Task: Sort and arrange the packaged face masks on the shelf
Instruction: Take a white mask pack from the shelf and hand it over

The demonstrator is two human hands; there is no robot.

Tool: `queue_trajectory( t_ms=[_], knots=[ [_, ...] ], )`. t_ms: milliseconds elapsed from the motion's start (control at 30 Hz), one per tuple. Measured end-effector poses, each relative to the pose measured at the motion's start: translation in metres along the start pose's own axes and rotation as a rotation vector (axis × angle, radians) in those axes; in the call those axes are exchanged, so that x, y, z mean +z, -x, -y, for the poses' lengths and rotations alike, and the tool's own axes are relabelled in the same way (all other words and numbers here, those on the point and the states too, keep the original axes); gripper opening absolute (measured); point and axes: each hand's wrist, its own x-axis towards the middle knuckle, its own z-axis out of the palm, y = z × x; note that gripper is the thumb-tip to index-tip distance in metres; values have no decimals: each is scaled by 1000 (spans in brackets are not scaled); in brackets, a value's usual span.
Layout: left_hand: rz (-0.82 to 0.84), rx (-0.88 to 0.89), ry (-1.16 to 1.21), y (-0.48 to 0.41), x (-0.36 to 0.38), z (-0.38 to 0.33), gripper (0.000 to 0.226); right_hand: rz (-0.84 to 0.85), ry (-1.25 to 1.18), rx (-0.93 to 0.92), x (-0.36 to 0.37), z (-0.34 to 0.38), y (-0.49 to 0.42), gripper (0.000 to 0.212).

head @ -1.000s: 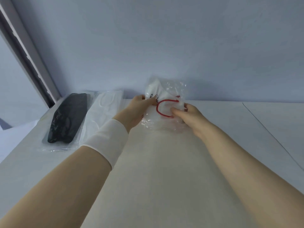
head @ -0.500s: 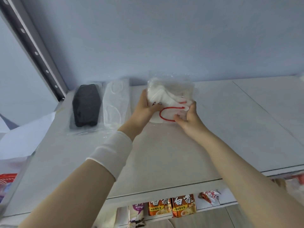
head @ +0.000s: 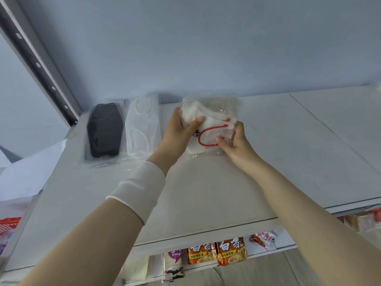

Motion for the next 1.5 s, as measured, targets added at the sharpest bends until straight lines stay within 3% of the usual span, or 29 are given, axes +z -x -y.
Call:
queue_trajectory(
  t_ms=[167, 267, 433, 500, 667, 833, 933, 1200, 1400, 1500],
  knots=[
    [-15, -37, 61, -7, 9, -8, 48, -96, 38, 38, -13, 5, 9, 10],
    [34, -41, 65, -6, 23, -18, 61, -146, -53, 107, -28, 8, 31, 12],
    [221, -64, 109, 2, 77, -27, 61, -283, -173, 207, -72, 7, 81, 14],
    [308, -78, 135, 9, 107, -31, 55, -354, -208, 249, -93, 3, 104, 6],
    [508, -79, 125, 36, 197, -46, 62, -550, -250, 330, -155, -18, 163, 10],
    [699, -83, 130, 74, 301, -59, 46, -734, -253, 351, -227, -49, 228, 18],
    [797, -83, 109, 100, 368, -62, 45, -832, -298, 350, -273, -70, 268, 10],
    [1017, -159, 84, 183, 529, -44, 44, -1026, -254, 493, -371, -141, 375, 15],
    [1142, -241, -1, 228, 619, -23, 33, -1116, -264, 546, -418, -193, 431, 12],
    [1190, -280, -37, 241, 661, -10, 38, -1159, -303, 590, -442, -218, 447, 11]
  ],
)
